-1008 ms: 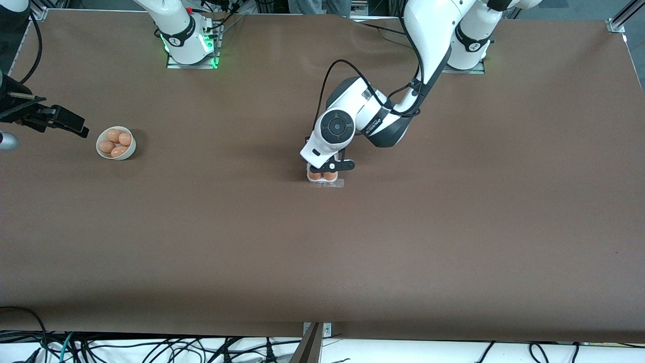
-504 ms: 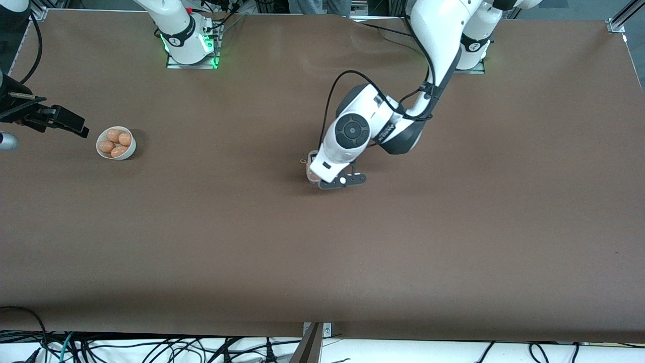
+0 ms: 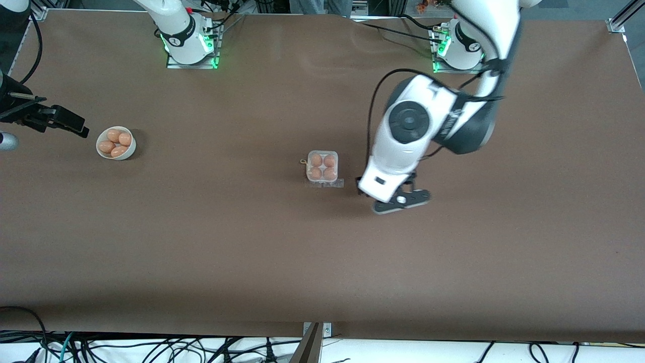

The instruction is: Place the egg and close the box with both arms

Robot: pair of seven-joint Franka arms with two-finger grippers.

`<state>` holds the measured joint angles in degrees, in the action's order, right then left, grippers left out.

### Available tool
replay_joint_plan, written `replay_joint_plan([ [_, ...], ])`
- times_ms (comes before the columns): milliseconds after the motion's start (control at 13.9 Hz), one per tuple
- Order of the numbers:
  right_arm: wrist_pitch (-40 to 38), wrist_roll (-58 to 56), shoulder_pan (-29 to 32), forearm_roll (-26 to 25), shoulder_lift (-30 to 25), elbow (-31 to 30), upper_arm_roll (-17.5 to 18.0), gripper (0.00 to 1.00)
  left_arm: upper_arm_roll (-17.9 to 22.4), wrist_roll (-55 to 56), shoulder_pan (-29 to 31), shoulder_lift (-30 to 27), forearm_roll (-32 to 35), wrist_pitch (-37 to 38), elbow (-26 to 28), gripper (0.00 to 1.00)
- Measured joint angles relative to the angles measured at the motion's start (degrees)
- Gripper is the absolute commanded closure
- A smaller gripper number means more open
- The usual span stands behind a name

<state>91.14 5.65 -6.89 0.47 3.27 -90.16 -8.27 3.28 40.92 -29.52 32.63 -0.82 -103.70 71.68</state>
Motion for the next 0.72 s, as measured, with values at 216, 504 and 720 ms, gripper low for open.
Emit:
replay_joint_plan([
  [216,0.00,0.00,0.00,0.00,0.00,0.00,0.00,0.00,0.47,-9.27,6.05,-0.83,0.04,7.88,-4.18,0.00],
  [504,0.00,0.00,0.00,0.00,0.00,0.00,0.00,0.00,0.60,-21.26,13.74,-1.77,0.06,11.90,-6.82,0.00],
  [720,0.01,0.00,0.00,0.00,0.00,0.00,0.00,0.00,0.71,-29.93,19.32,-3.96,0.07,12.55,-7.29,0.00],
])
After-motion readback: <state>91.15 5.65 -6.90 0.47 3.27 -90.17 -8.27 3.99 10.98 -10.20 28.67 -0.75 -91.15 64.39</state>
